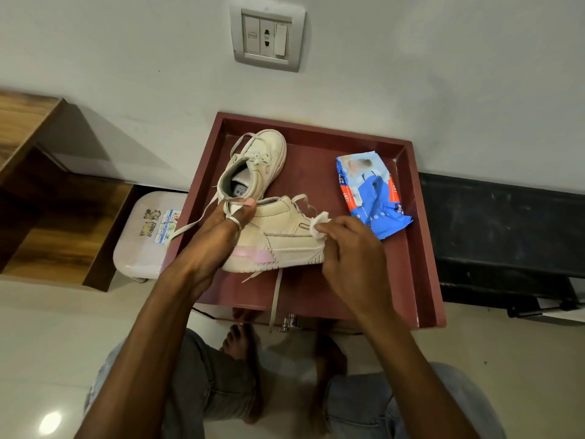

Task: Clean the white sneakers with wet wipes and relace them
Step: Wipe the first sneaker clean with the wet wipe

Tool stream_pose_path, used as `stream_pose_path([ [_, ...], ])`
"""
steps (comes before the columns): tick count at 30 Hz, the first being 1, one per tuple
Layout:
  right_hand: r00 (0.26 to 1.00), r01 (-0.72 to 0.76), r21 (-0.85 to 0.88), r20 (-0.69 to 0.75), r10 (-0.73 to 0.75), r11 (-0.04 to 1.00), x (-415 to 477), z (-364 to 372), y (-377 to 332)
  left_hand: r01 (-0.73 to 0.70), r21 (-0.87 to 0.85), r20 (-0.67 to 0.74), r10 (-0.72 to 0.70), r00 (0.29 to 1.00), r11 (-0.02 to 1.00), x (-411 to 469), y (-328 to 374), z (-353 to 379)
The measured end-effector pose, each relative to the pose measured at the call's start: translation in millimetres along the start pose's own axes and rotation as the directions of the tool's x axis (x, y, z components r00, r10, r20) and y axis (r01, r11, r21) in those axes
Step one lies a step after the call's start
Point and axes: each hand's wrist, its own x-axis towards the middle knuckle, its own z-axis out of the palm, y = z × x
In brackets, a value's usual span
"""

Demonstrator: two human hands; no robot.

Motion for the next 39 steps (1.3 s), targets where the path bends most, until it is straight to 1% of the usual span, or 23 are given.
stream_pose_path([
  [1, 1.0, -0.019, -0.001, -0.014, 0.019, 1.0, 0, -1, 2, -0.001, -0.005, 0.0, 0.001, 1.0, 1.0, 1, -1, -1],
  [2, 1.0, -0.008, 0.003, -0.018, 0.008, 1.0, -2, 0, -3, -0.002, -0.014, -0.002, 0.002, 1.0, 1.0, 2, -2, -1],
  [4, 0.997, 0.079, 0.017, -0.004, -0.079, 0.997, -8, 11, -26, 0.001, -0.041, -0.012, -0.002, 1.0, 0.999, 3, -2, -1],
  [7, 0.966, 0.234, 0.037, 0.106, -0.237, 0.972, -18, 30, -61, 0.031, -0.058, -0.027, -0.032, 0.999, 0.998, 1, 0, 2],
  [9, 0.944, 0.285, 0.04, 0.159, -0.288, 0.958, -17, 32, -64, 0.037, -0.054, -0.033, -0.039, 0.999, 0.998, 1, 1, 3],
  [11, 0.964, 0.231, 0.048, 0.125, -0.235, 0.972, -11, 24, -50, 0.031, -0.055, -0.041, -0.033, 0.999, 0.998, 1, 3, 3],
  [13, 0.991, 0.118, 0.029, 0.06, -0.12, 0.993, -6, 11, -25, 0.019, -0.048, -0.062, -0.022, 0.998, 0.999, 1, 5, 5],
  [16, 0.997, -0.047, -0.078, 0.056, 0.052, 0.996, 6, -8, 20, 0.014, -0.026, -0.082, -0.016, 0.996, 1.0, 1, 6, 6],
  [18, 0.991, -0.121, -0.135, 0.046, 0.128, 0.983, 11, -14, 34, 0.025, -0.025, -0.109, -0.027, 0.994, 0.999, 2, 5, 5],
  [20, 0.992, -0.115, -0.13, 0.046, 0.122, 0.985, 10, -10, 24, 0.02, -0.032, -0.149, -0.025, 0.989, 0.999, 3, 4, 6],
  [22, 0.998, -0.023, -0.086, 0.061, 0.028, 0.996, 3, -2, -3, 0.014, -0.034, -0.171, -0.02, 0.985, 0.999, 3, 5, 9],
  [24, 0.994, 0.056, -0.047, 0.1, -0.051, 0.997, -8, 7, -32, 0.012, -0.041, -0.174, -0.019, 0.984, 0.999, 3, 5, 11],
  [27, 0.986, 0.086, 0.007, 0.146, -0.086, 0.996, -12, 9, -42, 0.011, -0.055, -0.15, -0.019, 0.988, 0.998, 2, 7, 13],
  [29, 0.993, 0.048, 0.02, 0.111, -0.05, 0.999, -5, 3, -25, 0.007, -0.039, -0.165, -0.013, 0.986, 0.999, 4, 7, 13],
  [32, 0.997, -0.061, -0.092, 0.046, 0.065, 0.994, 6, -8, 9, 0.001, -0.003, -0.196, -0.002, 0.981, 1.0, 6, 6, 11],
  [35, 0.981, -0.163, -0.184, 0.07, 0.179, 0.969, 16, -11, 36, -0.013, 0.022, -0.19, 0.017, 0.982, 1.0, 6, 6, 10],
  [37, 0.962, -0.233, -0.184, 0.098, 0.254, 0.955, 22, -12, 44, -0.017, 0.022, -0.188, 0.021, 0.982, 1.0, 7, 6, 10],
  [39, 0.956, -0.26, -0.168, 0.091, 0.278, 0.951, 21, -13, 38, -0.018, 0.028, -0.191, 0.023, 0.981, 0.999, 8, 5, 10],
])
